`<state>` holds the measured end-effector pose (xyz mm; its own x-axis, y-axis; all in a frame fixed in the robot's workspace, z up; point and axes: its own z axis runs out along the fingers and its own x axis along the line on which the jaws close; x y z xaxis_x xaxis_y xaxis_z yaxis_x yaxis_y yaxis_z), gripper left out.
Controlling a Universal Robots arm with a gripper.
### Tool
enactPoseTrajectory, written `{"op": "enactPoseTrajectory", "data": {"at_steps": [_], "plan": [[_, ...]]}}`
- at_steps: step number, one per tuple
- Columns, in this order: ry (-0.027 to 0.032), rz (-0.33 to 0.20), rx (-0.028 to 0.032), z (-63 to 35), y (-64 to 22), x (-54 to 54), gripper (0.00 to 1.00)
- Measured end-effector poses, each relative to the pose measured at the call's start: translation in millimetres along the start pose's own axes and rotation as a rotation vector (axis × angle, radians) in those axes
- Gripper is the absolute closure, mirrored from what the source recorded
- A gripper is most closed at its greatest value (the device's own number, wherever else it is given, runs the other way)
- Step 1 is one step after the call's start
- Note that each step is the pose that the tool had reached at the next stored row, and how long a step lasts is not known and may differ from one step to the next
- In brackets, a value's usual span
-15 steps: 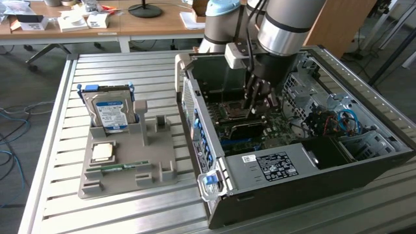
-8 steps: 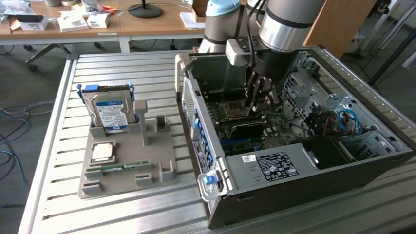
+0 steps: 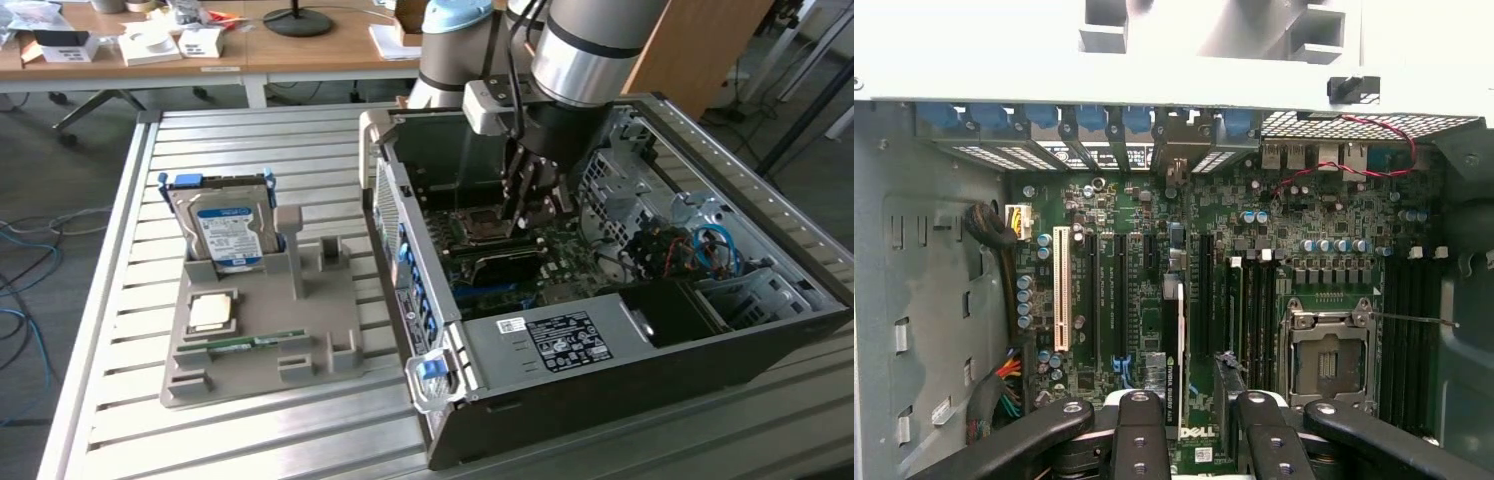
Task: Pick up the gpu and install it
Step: 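Press down on the gpu until it lock into place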
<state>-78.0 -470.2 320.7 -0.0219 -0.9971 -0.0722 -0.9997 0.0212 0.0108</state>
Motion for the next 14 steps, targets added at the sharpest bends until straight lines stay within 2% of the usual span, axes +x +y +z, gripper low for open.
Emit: {"op": "enactPoseTrajectory", "data": {"at_steps": [7, 8, 9, 10, 11, 13, 14], "plan": [[0.0000, 0.000, 0.0000, 0.0, 0.0, 0.0, 0.68], [0.0000, 0.000, 0.0000, 0.0, 0.0, 0.0, 0.75], [0.0000, 0.000, 0.0000, 0.0, 0.0, 0.0, 0.75], [0.0000, 0.000, 0.0000, 0.0, 0.0, 0.0, 0.80], [0.0000, 0.000, 0.0000, 0.0, 0.0, 0.0, 0.80], [0.0000, 0.000, 0.0000, 0.0, 0.0, 0.0, 0.89], [0.0000, 0.000, 0.0000, 0.0, 0.0, 0.0, 0.89]]}}
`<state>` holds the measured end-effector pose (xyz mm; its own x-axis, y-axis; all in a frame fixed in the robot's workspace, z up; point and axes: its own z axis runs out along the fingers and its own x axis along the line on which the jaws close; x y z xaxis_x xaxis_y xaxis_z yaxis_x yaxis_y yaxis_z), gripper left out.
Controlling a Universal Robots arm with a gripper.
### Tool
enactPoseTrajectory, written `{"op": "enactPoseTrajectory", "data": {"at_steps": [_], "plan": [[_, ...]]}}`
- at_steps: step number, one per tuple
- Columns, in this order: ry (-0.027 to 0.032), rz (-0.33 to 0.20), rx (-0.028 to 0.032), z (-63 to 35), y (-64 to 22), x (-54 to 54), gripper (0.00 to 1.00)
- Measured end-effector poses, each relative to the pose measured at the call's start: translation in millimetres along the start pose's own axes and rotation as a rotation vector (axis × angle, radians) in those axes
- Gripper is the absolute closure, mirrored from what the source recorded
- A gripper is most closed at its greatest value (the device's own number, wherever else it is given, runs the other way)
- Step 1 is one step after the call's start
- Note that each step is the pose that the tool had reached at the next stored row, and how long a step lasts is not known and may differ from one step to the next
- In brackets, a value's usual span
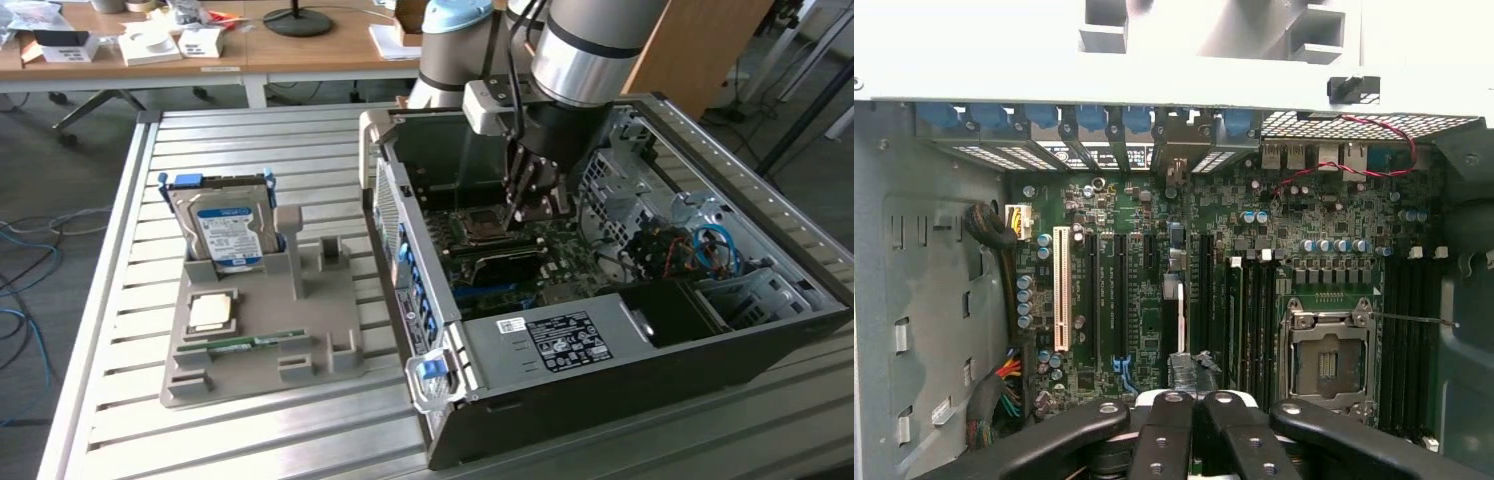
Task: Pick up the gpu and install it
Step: 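Press down on the gpu until it lock into place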
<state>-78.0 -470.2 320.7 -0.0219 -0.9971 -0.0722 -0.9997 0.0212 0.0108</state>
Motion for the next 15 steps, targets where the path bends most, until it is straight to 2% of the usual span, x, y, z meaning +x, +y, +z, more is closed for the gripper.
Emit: {"op": "enactPoseTrajectory", "data": {"at_steps": [7, 15], "plan": [[0.0001, 0.000, 0.0000, 0.1, 0.6, -0.1, 0.89], [0.0002, 0.000, 0.0000, 4.3, 12.2, -4.4, 0.89]]}}
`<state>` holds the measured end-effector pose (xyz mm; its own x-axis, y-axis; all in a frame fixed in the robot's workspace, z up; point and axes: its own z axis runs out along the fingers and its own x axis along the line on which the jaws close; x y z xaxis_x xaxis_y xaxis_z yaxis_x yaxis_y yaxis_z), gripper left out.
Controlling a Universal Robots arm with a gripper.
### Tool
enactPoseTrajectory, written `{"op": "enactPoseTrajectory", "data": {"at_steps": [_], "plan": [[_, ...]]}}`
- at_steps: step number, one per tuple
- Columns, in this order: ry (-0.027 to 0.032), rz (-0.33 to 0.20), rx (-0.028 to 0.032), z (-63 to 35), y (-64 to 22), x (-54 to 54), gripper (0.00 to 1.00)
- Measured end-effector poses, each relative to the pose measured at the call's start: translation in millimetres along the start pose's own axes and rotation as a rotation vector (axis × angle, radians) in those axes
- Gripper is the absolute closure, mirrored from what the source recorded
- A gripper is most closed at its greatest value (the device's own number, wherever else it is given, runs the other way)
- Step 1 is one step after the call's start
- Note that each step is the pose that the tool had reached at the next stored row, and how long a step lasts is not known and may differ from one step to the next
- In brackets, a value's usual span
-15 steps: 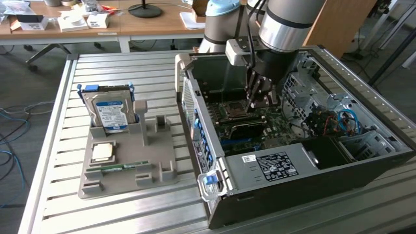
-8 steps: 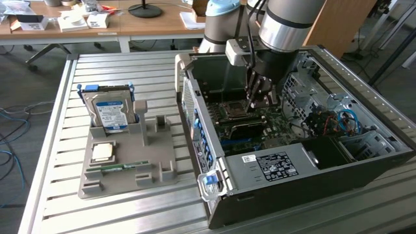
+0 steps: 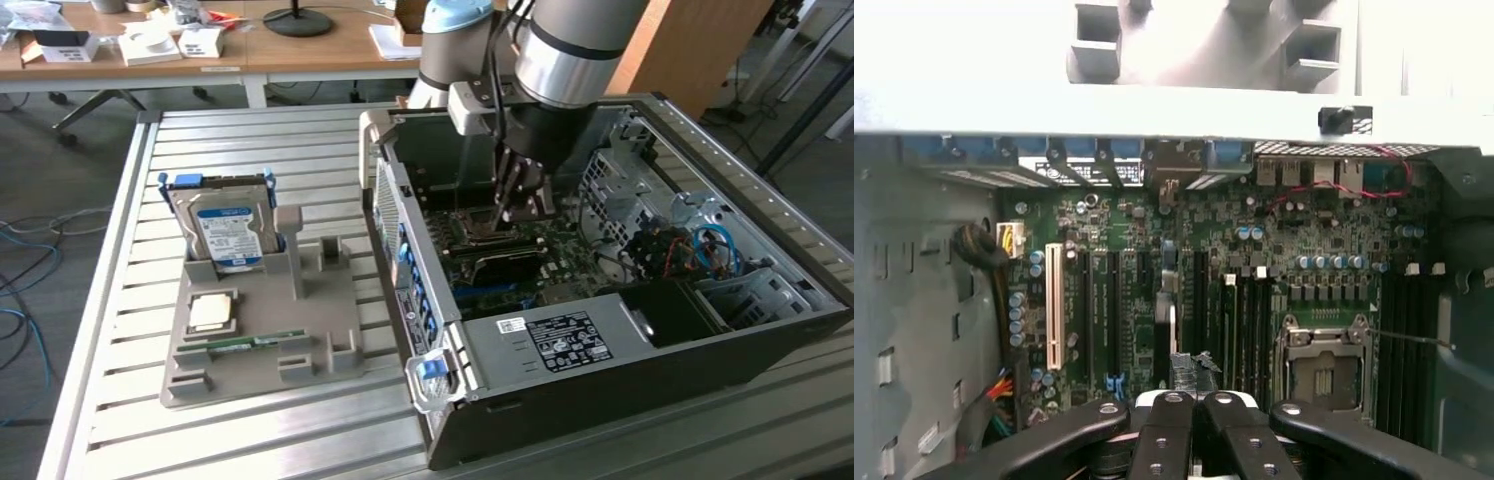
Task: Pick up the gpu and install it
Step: 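Press down on the gpu until it lock into place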
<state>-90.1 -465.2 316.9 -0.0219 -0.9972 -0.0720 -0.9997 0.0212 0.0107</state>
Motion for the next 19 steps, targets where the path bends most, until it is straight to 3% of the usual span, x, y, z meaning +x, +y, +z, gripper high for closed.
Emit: {"op": "enactPoseTrajectory", "data": {"at_steps": [6, 13, 14, 16, 17, 19], "plan": [[0.0005, 0.000, 0.0000, 5.1, 6.3, -2.6, 0.89], [0.0020, 0.000, -0.0001, 7.2, 6.5, -2.5, 0.89], [0.0022, 0.000, -0.0003, 9.4, 6.5, -2.3, 0.89], [0.0020, 0.000, -0.0002, 23.7, 6.3, -1.2, 0.89], [-0.0008, 0.000, -0.0003, 29.4, 4.7, -0.1, 0.89], [-0.0031, 0.000, -0.0004, 31.1, 3.1, 0.9, 0.89]]}}
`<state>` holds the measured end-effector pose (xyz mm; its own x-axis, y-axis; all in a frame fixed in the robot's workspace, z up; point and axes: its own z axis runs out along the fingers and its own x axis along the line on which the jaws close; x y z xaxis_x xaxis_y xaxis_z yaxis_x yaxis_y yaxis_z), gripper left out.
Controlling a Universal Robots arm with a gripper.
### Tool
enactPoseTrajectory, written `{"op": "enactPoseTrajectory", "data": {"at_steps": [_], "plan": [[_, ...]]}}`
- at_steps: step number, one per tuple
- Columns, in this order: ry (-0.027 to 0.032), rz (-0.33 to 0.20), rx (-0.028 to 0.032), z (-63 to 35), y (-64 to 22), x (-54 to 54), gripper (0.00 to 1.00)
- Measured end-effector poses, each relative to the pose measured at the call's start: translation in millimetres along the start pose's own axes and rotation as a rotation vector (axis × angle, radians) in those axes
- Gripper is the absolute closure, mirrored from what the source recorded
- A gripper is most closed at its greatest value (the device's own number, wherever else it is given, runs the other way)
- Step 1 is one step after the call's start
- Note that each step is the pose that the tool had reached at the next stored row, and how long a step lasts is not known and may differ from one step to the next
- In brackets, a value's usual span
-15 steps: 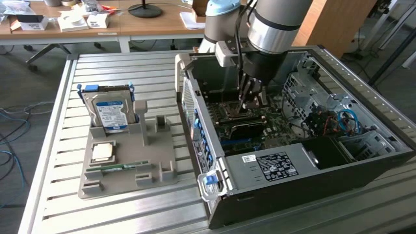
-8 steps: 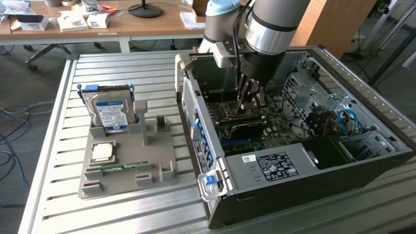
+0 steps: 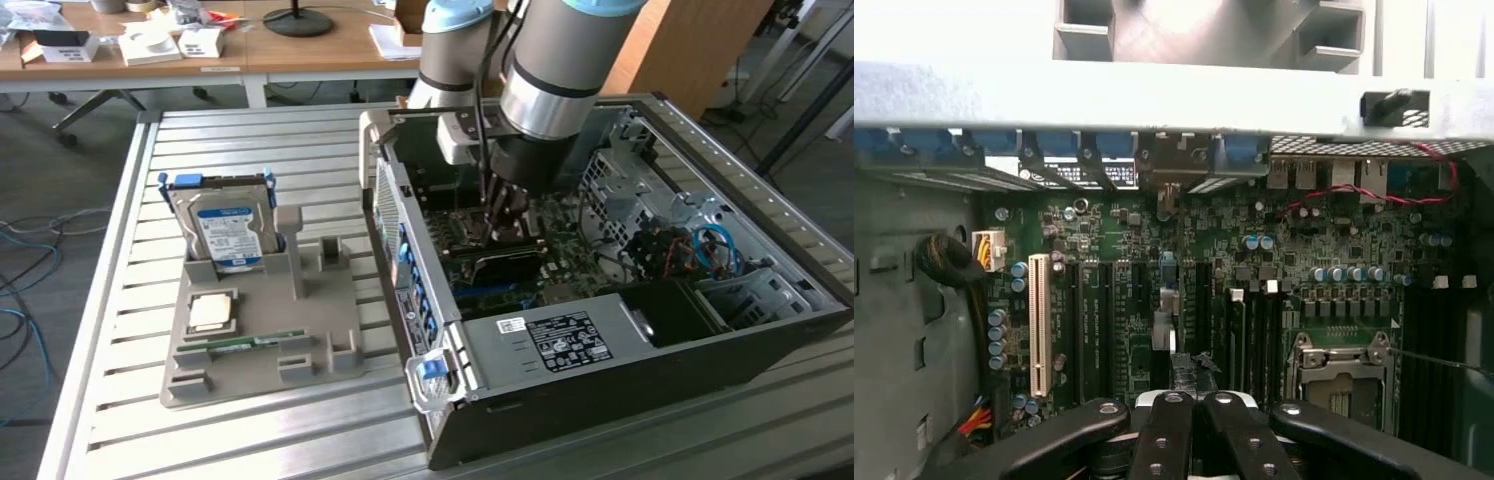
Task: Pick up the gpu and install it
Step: 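Press down on the gpu until it lock into place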
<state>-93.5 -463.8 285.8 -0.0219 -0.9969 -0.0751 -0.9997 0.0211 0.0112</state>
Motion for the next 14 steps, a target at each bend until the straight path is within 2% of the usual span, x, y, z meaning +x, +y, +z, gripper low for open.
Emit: {"op": "enactPoseTrajectory", "data": {"at_steps": [4, 14], "plan": [[-0.0032, 0.000, -0.0001, 3.0, -1.8, 1.3, 0.89], [-0.0032, 0.000, 0.0000, 6.1, -1.1, 3.6, 0.89]]}}
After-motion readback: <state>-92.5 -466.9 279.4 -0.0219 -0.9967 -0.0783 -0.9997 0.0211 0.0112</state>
